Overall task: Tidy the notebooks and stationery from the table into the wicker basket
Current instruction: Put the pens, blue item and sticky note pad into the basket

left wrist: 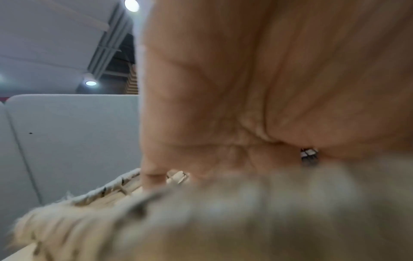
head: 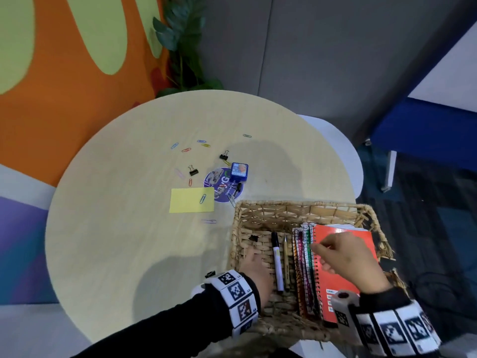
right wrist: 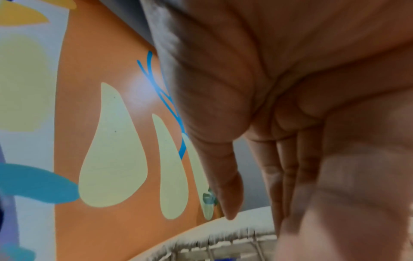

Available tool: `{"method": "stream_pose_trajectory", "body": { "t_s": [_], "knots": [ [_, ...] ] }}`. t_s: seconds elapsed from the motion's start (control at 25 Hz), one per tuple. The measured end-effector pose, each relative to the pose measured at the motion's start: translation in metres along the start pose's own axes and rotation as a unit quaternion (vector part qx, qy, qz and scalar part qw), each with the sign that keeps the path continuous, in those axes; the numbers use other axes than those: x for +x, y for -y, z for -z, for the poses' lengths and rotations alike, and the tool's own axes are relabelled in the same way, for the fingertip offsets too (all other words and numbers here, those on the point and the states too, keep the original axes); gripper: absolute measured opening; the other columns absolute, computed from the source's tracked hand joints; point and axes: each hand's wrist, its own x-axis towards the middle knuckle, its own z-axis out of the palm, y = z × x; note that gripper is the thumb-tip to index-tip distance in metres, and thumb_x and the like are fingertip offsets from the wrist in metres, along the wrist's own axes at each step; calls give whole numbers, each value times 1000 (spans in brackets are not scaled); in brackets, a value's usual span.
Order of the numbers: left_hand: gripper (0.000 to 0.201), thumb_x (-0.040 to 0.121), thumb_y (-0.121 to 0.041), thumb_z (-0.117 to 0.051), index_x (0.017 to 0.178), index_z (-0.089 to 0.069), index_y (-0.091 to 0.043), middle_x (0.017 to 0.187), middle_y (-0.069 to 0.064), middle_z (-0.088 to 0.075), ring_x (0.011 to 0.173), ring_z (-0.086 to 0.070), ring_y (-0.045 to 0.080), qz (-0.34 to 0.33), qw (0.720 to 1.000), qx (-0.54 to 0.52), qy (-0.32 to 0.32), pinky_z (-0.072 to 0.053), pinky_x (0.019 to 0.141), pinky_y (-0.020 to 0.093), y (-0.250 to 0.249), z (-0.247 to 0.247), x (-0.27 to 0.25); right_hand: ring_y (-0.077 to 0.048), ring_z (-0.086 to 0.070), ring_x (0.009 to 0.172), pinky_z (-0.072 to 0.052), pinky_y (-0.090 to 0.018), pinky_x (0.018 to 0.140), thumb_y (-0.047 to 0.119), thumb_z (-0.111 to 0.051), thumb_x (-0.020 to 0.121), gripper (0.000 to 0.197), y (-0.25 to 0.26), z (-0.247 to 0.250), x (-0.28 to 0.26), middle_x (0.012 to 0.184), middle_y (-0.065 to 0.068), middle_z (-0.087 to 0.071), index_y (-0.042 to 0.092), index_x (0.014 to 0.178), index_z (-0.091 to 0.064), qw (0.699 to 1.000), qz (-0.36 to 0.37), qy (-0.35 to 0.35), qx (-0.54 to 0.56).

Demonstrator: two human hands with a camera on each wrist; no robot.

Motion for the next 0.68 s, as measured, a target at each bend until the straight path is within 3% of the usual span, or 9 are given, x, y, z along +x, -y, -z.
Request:
{"method": "stream_pose_trajectory", "body": {
  "t_s": [0.16, 0.24, 0.28, 0.32, 0.36, 0.44, 0.48, 0.56, 0.68],
  "knots": [
    [37, 93, -39, -51, 120, -59, -16, 136, 5, -52, 135, -29, 27, -12, 1000, 24, 12, -11, 114, 46, 2, -4, 5, -13, -63, 50, -57, -38, 62, 34, -65, 82, 18, -4, 9, -13, 50, -1, -68, 26, 66, -66, 999, 15, -35, 29],
    [27, 94, -29, -51, 109, -64, -12, 122, 9, -60, 121, -45, 28, -15, 997, -45, -56, -26, 110, 45, 10, -3, -1, -13, -65, 53, -56, -38, 61, 33, -66, 81, 16, -1, 9, -13, 52, 1, -68, 29, 66, -65, 999, 25, -37, 29],
    [23, 94, -24, -50, 103, -65, -10, 112, 10, -63, 110, -53, 27, -18, 982, -129, -137, -37, 104, 45, 17, -2, -5, -14, -66, 55, -56, -39, 60, 32, -66, 81, 15, 2, 11, -11, 53, 1, -68, 29, 66, -65, 998, 34, -35, 26],
    [22, 93, -22, -48, 99, -65, -10, 105, 8, -65, 100, -58, 25, -22, 940, -243, -240, -46, 96, 42, 28, -1, -13, -15, -66, 56, -56, -40, 60, 32, -66, 81, 14, 6, 14, -8, 55, 2, -68, 29, 68, -65, 998, 44, -34, 24],
    [21, 94, -23, -47, 100, -64, -12, 102, 4, -65, 94, -60, 21, -10, 868, -364, -337, -52, 89, 38, 44, 1, -23, -15, -66, 56, -56, -41, 60, 31, -65, 82, 12, 11, 18, -6, 56, 2, -68, 29, 70, -66, 998, 56, -35, 21],
    [17, 94, -24, -49, 104, -62, -17, 97, -4, -64, 86, -60, 11, 72, 724, -521, -445, -52, 78, 25, 87, 3, -36, -14, -65, 55, -55, -39, 59, 31, -66, 81, 8, 29, 28, 1, 57, 2, -68, 28, 75, -68, 995, 85, -42, 25],
    [15, 94, -23, -51, 102, -62, -17, 92, -5, -63, 80, -58, 9, 117, 671, -554, -479, -49, 72, 19, 112, -1, -34, -13, -65, 54, -55, -38, 59, 30, -66, 81, 7, 40, 34, 7, 57, 3, -69, 27, 75, -69, 993, 101, -49, 31],
    [12, 92, -18, -55, 98, -64, -15, 88, -2, -64, 74, -57, 11, 208, 636, -552, -497, -42, 66, 15, 158, -17, -15, -10, -67, 57, -56, -37, 62, 29, -67, 80, 5, 62, 43, 25, 60, 5, -70, 26, 76, -69, 989, 126, -63, 39],
    [13, 89, -15, -56, 94, -67, -11, 98, 7, -70, 87, -63, 22, 290, 659, -554, -418, -45, 74, 26, 200, -46, 32, -13, -68, 64, -56, -36, 70, 31, -65, 80, 6, 96, 48, 66, 67, 5, -71, 26, 81, -69, 986, 153, -63, 8]
  ]
}}
